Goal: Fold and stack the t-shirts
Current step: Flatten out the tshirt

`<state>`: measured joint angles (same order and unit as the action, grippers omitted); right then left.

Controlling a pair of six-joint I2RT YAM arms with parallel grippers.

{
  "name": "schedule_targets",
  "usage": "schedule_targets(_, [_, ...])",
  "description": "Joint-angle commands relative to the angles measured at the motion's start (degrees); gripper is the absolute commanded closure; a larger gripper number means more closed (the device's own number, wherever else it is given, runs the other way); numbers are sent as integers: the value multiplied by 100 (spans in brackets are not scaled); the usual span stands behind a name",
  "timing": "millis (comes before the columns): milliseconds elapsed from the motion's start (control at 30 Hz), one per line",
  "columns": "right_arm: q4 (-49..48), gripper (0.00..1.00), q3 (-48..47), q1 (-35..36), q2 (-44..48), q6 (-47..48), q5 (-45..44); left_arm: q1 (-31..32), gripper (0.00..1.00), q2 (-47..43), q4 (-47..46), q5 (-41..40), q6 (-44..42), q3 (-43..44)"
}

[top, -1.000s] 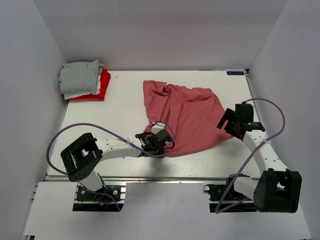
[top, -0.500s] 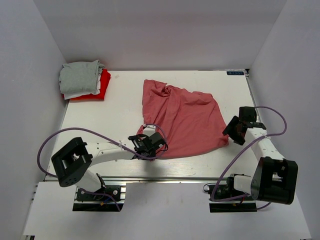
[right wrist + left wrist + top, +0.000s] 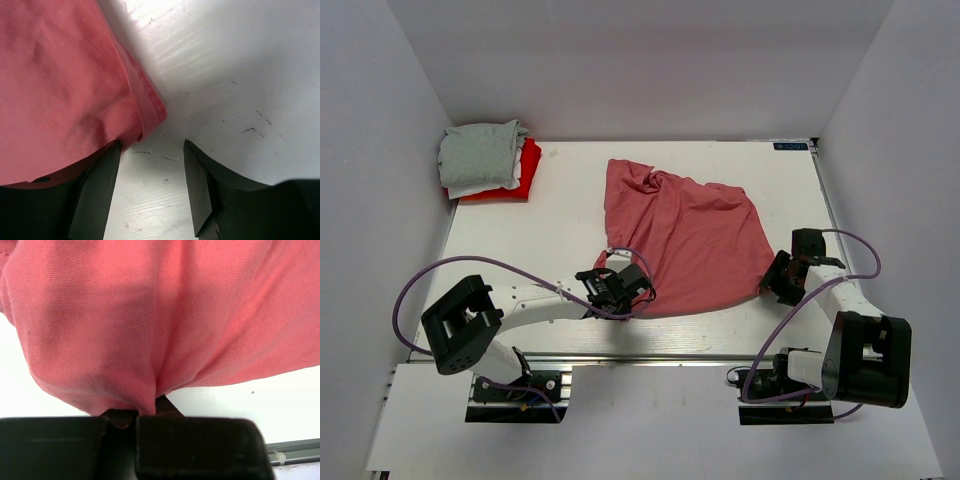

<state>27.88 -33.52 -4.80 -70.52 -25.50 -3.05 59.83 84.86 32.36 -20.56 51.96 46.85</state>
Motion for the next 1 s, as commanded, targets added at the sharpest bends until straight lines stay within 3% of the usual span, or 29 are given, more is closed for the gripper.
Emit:
schedule_targets(0, [-370,41,3,23,-58,-8,-47,-16,100,-207,-72,60,-11,26])
schedule_targets(233, [-907,46,-76,32,-409,-149,94,-16,100,-207,-125,122,-11,-36])
schedule_targets(300, [-924,53,-111,32,-550,-131,138,-16,100,-207,-125,122,-11,-36])
schedule_targets(400, [-968,95,-76,32,-629,-113,243,-16,99,-207,-72,122,42,-36])
schedule_targets(433, [-969,100,-85,32,-612,-96,235,-16,99,-154,-2,122,42,43])
schedule_targets(600, [-706,100,-725,-12,-322,-52,349,-16,99,-154,455,-62,-413,281])
schedule_targets(633, [-644,100,-1257,-30,-304,-78,331,-16,99,-154,551,-63,-554,437])
schedule_targets(833, [314,100,-2894,-179,-594,10,-914,-16,100,-48,1457,-405,-784,571])
schedule_targets(967, [428,100,-3327,-635,-805,106,-1092,-68,100,-207,1510,-177,-907,386])
